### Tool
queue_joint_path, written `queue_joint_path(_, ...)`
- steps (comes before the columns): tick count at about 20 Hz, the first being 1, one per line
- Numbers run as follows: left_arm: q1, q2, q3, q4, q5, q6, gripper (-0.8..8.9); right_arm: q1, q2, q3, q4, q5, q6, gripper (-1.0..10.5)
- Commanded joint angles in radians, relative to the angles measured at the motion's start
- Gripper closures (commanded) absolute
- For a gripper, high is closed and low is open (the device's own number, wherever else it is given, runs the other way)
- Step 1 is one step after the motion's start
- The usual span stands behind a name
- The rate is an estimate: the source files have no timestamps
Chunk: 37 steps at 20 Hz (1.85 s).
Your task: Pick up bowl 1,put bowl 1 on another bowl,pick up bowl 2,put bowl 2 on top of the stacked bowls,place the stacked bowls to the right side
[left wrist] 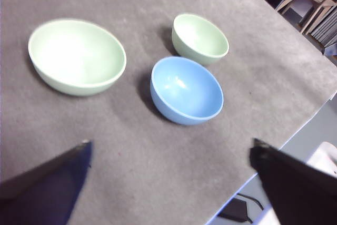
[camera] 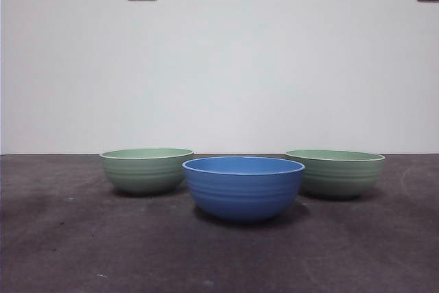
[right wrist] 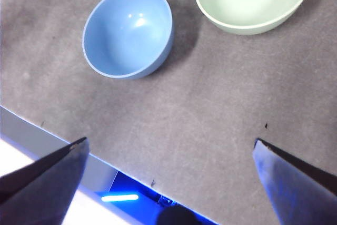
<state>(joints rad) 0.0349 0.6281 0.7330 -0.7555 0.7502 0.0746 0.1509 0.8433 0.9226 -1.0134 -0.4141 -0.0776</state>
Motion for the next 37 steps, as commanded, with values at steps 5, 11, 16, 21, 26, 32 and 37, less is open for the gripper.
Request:
queue_joint_path(5, -0.003, 0.000, 0.008, -0.002, -0.015, -0.004, 1.89, 0.001, 0.031, 0.004, 0.120, 0.034, 0.107, 3.2)
queue_joint_path(11, -0.003, 0.000, 0.008, -0.002, -0.015, -0.004, 1.89, 0.001, 0.137, 0.005, 0.253, 0.140, 0.190, 3.2)
queue_joint_path(16, -0.003, 0.000, 0.008, -0.002, -0.015, -0.004, 1.89, 0.000, 0.283, 0.011, 0.341, 0.162, 0.221, 3.5)
queue_joint_path(21, -0.003, 0.000, 0.008, -0.003, -0.014, -0.004, 1.89, 0.000, 0.452, 0.014, 0.468, 0.164, 0.266, 3.9)
queue_joint_path(26, -0.003, 0.000, 0.008, -0.016, -0.014, -0.004, 1.89, -0.001, 0.596, 0.014, 0.579, 0.223, 0.290, 3.9)
queue_joint_path(32, -0.003, 0.000, 0.008, -0.026, -0.015, -0.003, 1.89, -0.006, 0.713, 0.014, 0.673, 0.241, 0.299, 5.2)
queue_joint_path(37, -0.003, 0.000, 0.008, -0.026, -0.016, -0.003, 1.89, -0.007, 0.772, 0.014, 0.711, 0.241, 0.308, 6.6)
